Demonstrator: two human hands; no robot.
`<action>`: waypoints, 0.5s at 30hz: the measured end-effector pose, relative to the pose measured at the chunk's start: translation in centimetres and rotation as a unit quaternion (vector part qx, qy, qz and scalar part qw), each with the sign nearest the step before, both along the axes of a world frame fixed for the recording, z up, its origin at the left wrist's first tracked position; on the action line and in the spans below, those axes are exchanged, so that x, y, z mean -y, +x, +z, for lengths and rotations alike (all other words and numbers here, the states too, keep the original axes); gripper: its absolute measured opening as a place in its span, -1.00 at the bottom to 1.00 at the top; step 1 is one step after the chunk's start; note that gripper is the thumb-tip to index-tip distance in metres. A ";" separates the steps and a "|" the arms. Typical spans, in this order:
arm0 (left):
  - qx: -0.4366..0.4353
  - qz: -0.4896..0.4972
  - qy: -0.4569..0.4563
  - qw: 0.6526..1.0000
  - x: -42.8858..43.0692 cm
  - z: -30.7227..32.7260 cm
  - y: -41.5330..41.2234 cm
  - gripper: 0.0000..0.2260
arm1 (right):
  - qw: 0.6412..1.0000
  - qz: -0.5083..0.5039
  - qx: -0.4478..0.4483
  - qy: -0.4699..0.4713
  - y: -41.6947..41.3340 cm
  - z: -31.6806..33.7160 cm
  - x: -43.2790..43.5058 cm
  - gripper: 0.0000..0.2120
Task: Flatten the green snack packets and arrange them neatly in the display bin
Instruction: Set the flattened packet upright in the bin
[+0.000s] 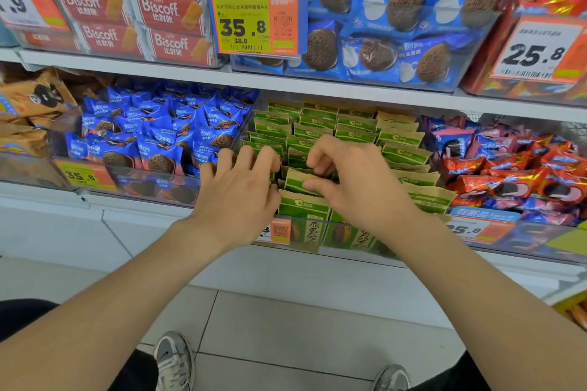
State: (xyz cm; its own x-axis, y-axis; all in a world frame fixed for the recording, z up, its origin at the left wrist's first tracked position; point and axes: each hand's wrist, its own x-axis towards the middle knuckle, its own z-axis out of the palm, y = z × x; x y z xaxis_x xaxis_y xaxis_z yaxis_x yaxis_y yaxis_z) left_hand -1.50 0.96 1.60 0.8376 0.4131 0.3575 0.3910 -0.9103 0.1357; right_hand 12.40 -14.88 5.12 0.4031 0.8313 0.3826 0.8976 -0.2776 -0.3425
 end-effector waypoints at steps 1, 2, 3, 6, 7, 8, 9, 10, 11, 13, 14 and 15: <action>-0.010 0.008 -0.011 1.000 0.1 0.2 0.0 -0.78 | 1.000 0.017 0.009 -0.002 0.0 0.0 0.1 -0.84; -0.022 0.013 -0.026 0.999 0.0 0.3 0.1 -0.77 | 0.999 0.041 0.024 -0.007 0.0 -0.1 0.2 -0.88; -0.036 0.015 -0.045 0.998 -0.1 0.5 0.2 -0.77 | 0.997 0.066 0.035 -0.011 0.0 -0.1 0.3 -0.93; -0.077 -0.002 -0.106 0.991 -1.0 1.4 0.2 -0.75 | 0.996 0.087 0.034 -0.009 0.3 0.0 1.1 -0.82; -0.087 -0.012 -0.127 0.988 -1.3 1.7 0.1 -0.73 | 0.996 0.073 0.046 -0.028 0.3 0.2 1.4 -0.73; -0.092 -0.024 -0.141 0.985 -1.5 2.0 -0.1 -0.70 | 0.994 0.056 0.070 -0.057 0.2 0.2 1.6 -0.64; -0.091 -0.036 -0.150 0.984 -1.6 2.2 -0.3 -0.66 | 0.991 0.039 0.099 -0.087 0.0 0.0 1.7 -0.58; -0.085 -0.048 -0.155 0.983 -1.6 2.5 -0.5 -0.62 | 0.986 0.027 0.128 -0.101 -0.3 -0.4 1.6 -0.58; -0.077 -0.060 -0.155 0.983 -1.6 2.7 -0.7 -0.58 | 0.984 0.022 0.149 -0.096 -0.5 -1.0 1.5 -0.65; -0.063 -0.077 -0.150 0.984 -1.5 2.9 -0.8 -0.52 | 0.984 0.013 0.174 -0.046 -1.0 -1.8 1.1 -0.82; -0.057 -0.078 -0.147 0.984 -1.4 2.9 -0.8 -0.52 | 0.986 0.004 0.166 -0.019 -1.3 -2.1 0.8 -0.87; -0.051 -0.075 -0.146 0.985 -1.4 2.8 -0.8 -0.53 | 0.989 -0.006 0.144 0.009 -1.6 -2.2 0.6 -0.90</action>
State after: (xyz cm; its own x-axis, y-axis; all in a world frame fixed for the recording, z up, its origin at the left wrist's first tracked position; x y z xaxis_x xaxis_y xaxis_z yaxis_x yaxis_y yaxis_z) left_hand -2.31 2.40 4.44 0.9223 0.3547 0.1536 0.2801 -0.8871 0.3669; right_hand 10.85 -15.50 2.94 0.2854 0.8192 0.4974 0.9551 -0.2861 -0.0769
